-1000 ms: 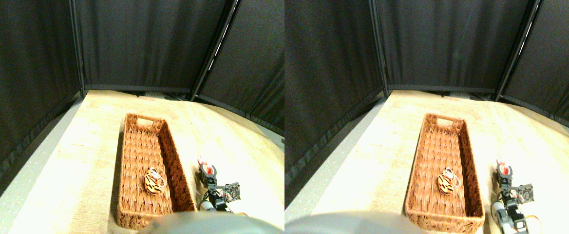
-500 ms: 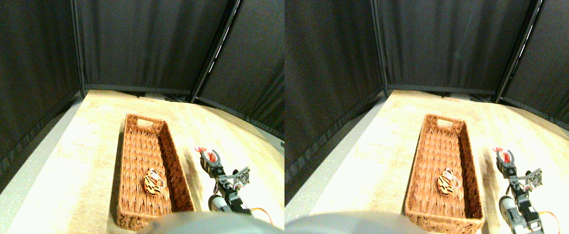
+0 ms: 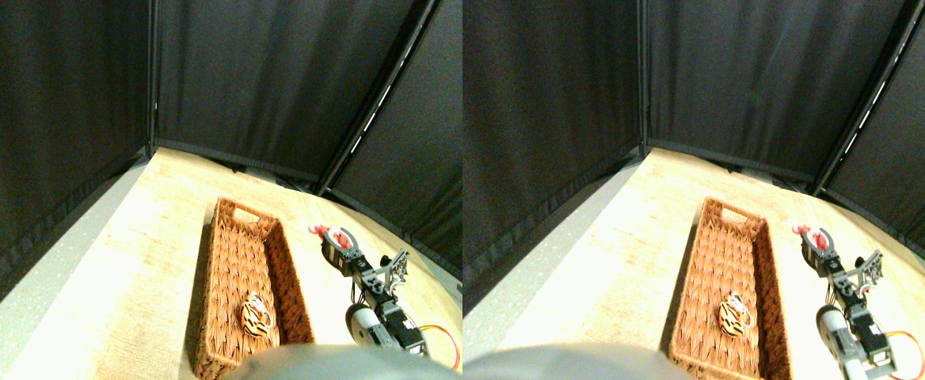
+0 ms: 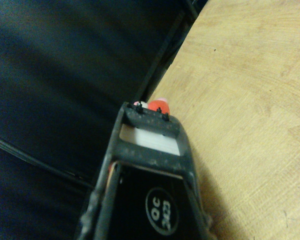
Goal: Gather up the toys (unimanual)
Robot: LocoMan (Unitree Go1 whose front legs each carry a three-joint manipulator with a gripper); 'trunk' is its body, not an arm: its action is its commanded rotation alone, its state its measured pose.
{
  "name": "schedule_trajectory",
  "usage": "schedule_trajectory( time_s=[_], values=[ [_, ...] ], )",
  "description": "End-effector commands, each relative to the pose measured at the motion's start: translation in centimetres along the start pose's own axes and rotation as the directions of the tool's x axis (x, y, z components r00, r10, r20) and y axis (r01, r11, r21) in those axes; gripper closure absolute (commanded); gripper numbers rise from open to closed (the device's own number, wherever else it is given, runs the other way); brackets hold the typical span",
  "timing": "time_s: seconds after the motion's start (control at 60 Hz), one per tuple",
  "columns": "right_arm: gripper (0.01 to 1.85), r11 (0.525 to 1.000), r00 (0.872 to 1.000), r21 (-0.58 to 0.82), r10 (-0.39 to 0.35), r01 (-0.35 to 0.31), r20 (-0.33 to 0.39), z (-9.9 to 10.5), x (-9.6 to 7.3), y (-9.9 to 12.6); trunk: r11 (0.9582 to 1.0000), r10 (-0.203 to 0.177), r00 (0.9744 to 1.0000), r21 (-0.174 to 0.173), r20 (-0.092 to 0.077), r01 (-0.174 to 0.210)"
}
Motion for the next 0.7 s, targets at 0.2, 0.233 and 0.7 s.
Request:
schedule_trajectory(
  time_s=[0.2, 0.233, 0.7],
  values=[
    [1.80, 0.999, 0.995, -0.014, 0.033, -0.035, -0.092, -1.5, 0.4, 2.1, 0.9965, 0.074, 0.9972, -0.038, -0.010, -0.074],
    [1.80, 0.999, 0.994, -0.026, 0.035, -0.037, -0.100, -1.9, 0.5, 2.3, 0.9958, 0.080, 0.9967, -0.044, -0.008, -0.081],
    [1.80, 0.997, 0.968, 0.027, 0.082, -0.077, -0.238, -6.6, 1.2, 3.4, 0.9863, 0.146, 0.9893, -0.078, 0.006, -0.145]
  ],
)
